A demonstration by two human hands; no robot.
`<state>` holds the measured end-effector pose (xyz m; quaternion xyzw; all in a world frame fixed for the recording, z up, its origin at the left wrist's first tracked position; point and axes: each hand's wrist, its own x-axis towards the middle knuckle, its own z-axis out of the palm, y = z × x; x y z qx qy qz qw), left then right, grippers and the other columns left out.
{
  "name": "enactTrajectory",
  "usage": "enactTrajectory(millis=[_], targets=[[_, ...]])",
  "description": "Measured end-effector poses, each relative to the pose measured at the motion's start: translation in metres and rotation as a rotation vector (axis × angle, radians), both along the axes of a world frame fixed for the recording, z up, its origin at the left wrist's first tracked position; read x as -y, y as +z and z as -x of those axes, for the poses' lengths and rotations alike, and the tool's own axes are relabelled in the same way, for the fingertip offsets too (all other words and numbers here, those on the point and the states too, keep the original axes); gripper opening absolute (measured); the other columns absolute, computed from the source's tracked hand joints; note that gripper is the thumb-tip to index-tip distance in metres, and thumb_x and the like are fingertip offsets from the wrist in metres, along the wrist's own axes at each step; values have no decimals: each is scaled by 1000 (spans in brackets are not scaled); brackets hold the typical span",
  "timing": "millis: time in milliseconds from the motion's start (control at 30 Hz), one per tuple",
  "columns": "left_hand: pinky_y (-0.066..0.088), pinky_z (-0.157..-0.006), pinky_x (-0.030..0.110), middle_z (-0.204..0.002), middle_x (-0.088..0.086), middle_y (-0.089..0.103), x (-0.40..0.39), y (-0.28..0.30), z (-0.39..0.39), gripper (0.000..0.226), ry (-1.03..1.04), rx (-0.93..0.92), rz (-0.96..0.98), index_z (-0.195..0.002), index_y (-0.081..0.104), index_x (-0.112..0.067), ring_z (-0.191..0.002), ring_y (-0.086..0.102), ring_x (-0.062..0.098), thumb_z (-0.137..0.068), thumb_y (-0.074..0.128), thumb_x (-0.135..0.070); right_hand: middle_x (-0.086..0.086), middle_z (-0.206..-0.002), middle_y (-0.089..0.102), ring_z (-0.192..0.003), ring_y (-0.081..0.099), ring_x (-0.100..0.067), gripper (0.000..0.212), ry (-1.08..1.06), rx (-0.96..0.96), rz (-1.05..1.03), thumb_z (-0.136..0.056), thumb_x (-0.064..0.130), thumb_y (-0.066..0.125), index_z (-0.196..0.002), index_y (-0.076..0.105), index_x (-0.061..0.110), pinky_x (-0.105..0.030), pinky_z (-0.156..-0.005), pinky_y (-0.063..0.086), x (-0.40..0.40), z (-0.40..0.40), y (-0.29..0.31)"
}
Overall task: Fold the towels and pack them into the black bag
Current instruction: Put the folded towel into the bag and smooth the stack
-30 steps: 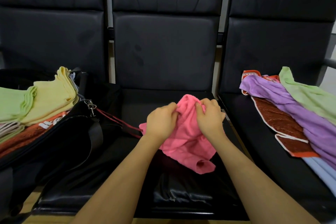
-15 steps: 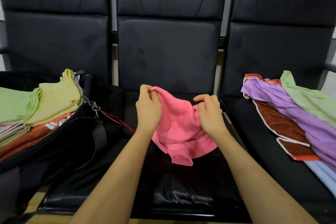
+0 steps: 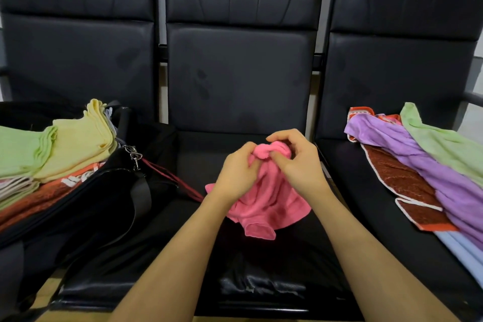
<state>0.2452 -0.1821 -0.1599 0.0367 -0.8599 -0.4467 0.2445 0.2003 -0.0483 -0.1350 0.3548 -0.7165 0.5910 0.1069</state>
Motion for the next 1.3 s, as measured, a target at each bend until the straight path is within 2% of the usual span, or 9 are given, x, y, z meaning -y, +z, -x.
enactTrajectory(millis=[267,400,567,667,767,833,900,1067,1300], targets=[[45,-89,46,-84,-19,59,9,11,-7,32,150,-172,93,-97,56,-29,-87,59,16,-89,39,-3,4,-89,64,-82,59,-10,15,-18,190,-353,-86,24,68,-97,62,16,-24,-75,49,3,3,-10],[43,-94,45,-96,-15,60,11,12,-8,24,110,-136,90,-106,52,-25,-94,59,15,-94,38,-10,-1,-58,43,-58,40,-13,34,-63,218,-191,-89,23,64,-64,54,3,-28,-57,35,5,2,-8],[39,-82,22,-122,10,49,18,21,-17,41,51,-3,-17,-134,29,-11,-104,52,21,-94,37,-6,3,-56,36,-54,32,-11,38,-326,211,77,-93,18,57,-61,45,1,-26,-55,31,3,6,-5],[41,-83,12,-118,3,50,22,25,-24,20,28,-80,-10,-115,40,-14,-102,50,9,-97,39,-7,7,-68,50,-58,45,-3,12,-394,213,97,-92,14,58,-84,50,19,-11,-55,37,-1,1,-5],[39,-78,3,-107,-7,57,23,27,-28,15,19,-142,-70,-109,48,-21,-95,53,-3,-97,47,-12,4,-62,49,-54,46,-3,34,-231,180,41,-90,12,60,-118,48,27,-9,-62,40,-3,-4,-5],[44,-77,11,-97,-8,57,21,28,-30,25,-19,-167,-140,-111,48,-23,-84,55,-3,-92,54,-8,17,-80,60,-70,56,3,40,-100,88,-125,-90,13,61,-126,54,30,-7,-75,43,2,-7,-4],[48,-75,19,-92,-3,58,18,29,-32,30,-47,-160,-181,-111,46,-21,-78,56,2,-88,59,-5,20,-92,63,-86,59,5,29,-29,37,-231,-91,16,61,-118,63,26,-10,-79,45,8,-12,-3],[45,-70,14,-89,-4,60,14,25,-34,15,-6,-185,-102,-97,51,-19,-79,56,2,-89,61,-10,-10,-74,63,-63,50,-4,14,-95,47,-173,-91,21,61,-84,69,12,-13,-61,40,13,-20,0],[43,-75,17,-91,-8,56,11,15,-30,11,159,-274,45,-88,58,-21,-87,52,7,-86,64,-13,4,-58,50,-55,45,-3,20,-220,36,-198,-83,24,70,-70,61,12,-32,-76,41,13,-16,-5]])
